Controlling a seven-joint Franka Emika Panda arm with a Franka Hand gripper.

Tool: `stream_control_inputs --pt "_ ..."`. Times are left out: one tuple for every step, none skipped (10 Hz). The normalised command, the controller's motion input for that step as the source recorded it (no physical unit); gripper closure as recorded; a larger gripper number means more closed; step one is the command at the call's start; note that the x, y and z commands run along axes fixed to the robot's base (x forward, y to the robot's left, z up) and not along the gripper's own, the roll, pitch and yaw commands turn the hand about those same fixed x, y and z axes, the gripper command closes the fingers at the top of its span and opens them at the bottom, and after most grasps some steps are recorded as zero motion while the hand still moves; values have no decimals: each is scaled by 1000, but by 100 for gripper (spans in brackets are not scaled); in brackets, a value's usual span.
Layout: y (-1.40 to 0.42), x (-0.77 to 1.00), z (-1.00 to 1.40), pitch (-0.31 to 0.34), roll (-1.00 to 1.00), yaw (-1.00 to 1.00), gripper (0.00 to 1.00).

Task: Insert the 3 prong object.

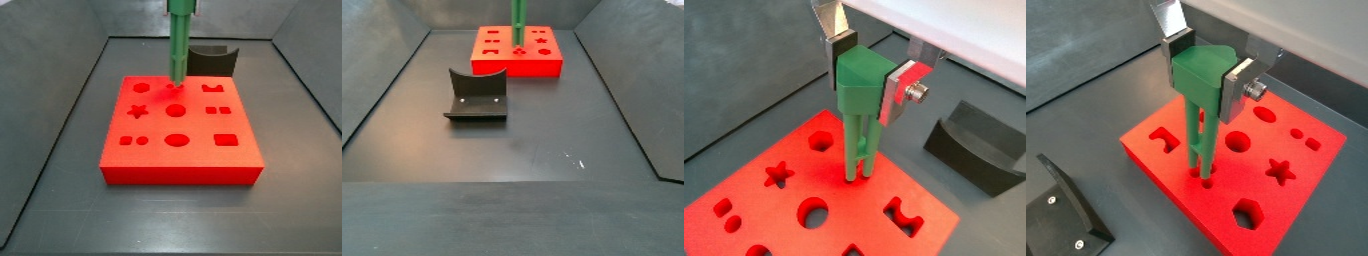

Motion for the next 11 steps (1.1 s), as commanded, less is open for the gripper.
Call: stream_control_inputs --pt "-9 -211 -157 -37 204 169 100" --pt "-54 0 -131 -34 126 94 100" --pt "-60 0 -111 -59 20 89 100" --pt "-40 137 -89 -61 0 157 100" --pt "0 74 -134 -60 0 143 100" --pt "0 3 -140 -53 0 151 100" --pt "0 31 -111 -41 0 137 100" --pt "0 0 -109 -36 6 129 100" --pt "0 86 -40 -16 0 137 100" --pt "0 183 -23 -14 0 157 100" --pt "0 177 -40 -6 0 143 100"
